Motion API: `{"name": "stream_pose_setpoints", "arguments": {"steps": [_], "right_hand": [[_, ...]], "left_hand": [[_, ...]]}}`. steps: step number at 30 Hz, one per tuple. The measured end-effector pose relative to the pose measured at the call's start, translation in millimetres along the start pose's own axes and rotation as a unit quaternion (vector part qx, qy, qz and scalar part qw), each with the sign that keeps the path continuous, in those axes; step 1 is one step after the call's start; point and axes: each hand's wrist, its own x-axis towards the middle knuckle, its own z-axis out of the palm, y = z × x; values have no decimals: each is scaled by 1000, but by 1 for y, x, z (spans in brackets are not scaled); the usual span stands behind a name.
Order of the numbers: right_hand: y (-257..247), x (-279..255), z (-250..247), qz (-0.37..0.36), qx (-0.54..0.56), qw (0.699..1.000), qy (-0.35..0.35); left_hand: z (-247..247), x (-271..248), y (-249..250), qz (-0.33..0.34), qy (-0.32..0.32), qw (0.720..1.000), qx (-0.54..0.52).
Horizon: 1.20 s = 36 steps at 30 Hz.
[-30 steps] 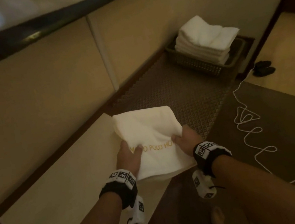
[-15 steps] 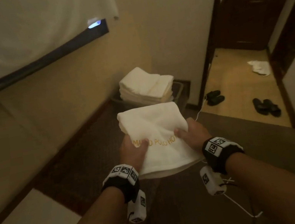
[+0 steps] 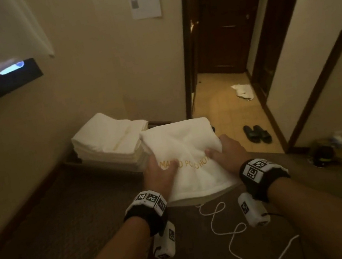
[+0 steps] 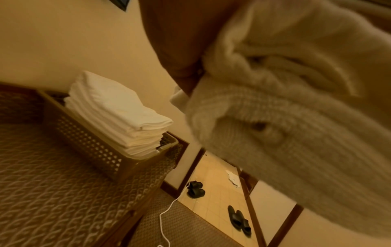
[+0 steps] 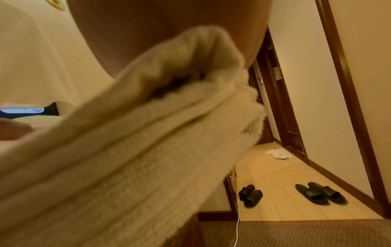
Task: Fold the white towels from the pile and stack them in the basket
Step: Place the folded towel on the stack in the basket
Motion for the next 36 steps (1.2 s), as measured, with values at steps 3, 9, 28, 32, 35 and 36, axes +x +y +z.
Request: {"name": "stream_pose_setpoints", "arguments": {"steps": [3, 9, 28, 32, 35, 36], "right_hand": [[1, 42, -5, 4, -15, 1000, 21], [-18, 128, -8, -10, -31, 998, 44], [-189, 379, 133, -278, -83, 947, -138], [-223, 428, 182, -335, -74, 918, -200], [-239, 455, 213, -371, -96, 894, -231], [-242, 461, 221, -379, -103, 888, -238]], "left_hand": [[21, 41, 3, 15, 0, 1000, -12], [40, 121, 13, 30, 14, 999, -33], [-46, 291, -51, -77, 194, 976, -57], [-61, 320, -70, -122, 264, 956, -18], [-67, 337, -79, -146, 299, 943, -13], [-68, 342, -84, -156, 306, 939, -16]]}}
